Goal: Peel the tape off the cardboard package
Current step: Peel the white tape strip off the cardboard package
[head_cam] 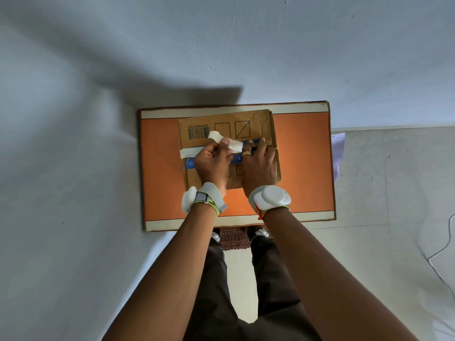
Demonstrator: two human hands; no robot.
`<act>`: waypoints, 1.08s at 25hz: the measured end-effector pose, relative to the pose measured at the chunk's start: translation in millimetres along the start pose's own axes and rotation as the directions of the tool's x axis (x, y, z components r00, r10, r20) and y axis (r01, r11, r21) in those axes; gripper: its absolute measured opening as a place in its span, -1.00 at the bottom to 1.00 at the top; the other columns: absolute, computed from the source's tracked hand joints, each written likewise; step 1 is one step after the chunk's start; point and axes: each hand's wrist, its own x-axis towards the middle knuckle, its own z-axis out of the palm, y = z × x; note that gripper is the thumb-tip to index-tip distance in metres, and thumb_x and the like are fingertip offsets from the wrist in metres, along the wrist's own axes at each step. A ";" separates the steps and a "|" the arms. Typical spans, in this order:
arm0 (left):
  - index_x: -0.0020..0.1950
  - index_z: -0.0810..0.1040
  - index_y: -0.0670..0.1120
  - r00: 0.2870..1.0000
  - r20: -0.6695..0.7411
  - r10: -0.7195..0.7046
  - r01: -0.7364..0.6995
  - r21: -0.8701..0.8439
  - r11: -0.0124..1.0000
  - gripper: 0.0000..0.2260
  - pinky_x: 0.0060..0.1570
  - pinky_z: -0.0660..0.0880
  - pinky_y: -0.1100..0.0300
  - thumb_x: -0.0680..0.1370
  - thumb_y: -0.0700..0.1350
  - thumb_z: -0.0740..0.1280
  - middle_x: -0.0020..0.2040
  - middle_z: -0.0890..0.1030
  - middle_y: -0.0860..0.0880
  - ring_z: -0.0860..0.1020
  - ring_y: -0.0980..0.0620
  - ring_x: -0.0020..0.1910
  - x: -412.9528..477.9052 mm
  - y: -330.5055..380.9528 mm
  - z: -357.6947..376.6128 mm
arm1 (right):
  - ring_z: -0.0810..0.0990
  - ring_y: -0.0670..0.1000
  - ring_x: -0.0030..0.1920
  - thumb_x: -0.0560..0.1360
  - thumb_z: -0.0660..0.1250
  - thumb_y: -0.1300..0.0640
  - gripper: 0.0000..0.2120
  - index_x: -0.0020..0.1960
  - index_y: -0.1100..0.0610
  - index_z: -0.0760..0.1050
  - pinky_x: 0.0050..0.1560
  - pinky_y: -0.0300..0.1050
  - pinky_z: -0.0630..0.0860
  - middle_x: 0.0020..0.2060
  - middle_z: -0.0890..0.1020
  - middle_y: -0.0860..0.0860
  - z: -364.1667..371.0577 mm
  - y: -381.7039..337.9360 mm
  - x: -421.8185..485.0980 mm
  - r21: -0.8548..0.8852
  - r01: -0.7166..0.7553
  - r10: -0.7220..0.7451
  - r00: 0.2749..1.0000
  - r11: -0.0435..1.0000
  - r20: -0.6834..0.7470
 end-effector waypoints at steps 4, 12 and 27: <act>-0.19 0.58 -0.13 0.996 -0.087 -0.016 0.006 -0.108 0.994 -0.87 -0.18 0.67 0.14 0.56 -0.16 0.37 -0.19 0.64 -0.16 0.66 -0.11 -0.17 15.2 18.8 -36.9 | 0.30 0.40 0.35 0.43 0.38 -0.09 -0.18 0.52 0.24 0.11 0.16 0.19 0.48 0.46 0.16 0.41 -11.8 -23.1 12.7 0.042 -0.039 0.028 0.971 0.998 0.239; -0.09 0.49 -0.13 0.983 -0.185 0.000 -0.023 -0.123 0.992 -0.82 -0.20 0.68 0.09 0.64 -0.07 0.22 -0.02 0.63 -0.26 0.70 -0.06 -0.17 32.7 32.0 -84.2 | 0.04 0.48 0.45 0.18 0.38 -0.49 0.26 0.59 0.05 -0.18 0.24 0.42 0.38 0.48 -0.10 0.48 -7.1 -51.9 12.2 -0.004 -0.121 0.117 0.945 0.993 0.306; 0.22 0.45 -0.30 0.908 -0.412 -0.078 -0.090 -0.373 0.924 -0.68 -0.27 0.67 0.03 0.65 -0.06 0.17 -0.07 0.62 -0.26 0.71 -0.19 -0.11 24.7 64.1 -130.2 | -0.04 0.48 0.48 0.38 0.41 -0.30 0.11 0.58 0.04 -0.25 0.30 0.44 0.29 0.50 -0.15 0.45 -2.4 -67.1 19.7 -0.100 -0.190 0.212 0.928 0.977 0.306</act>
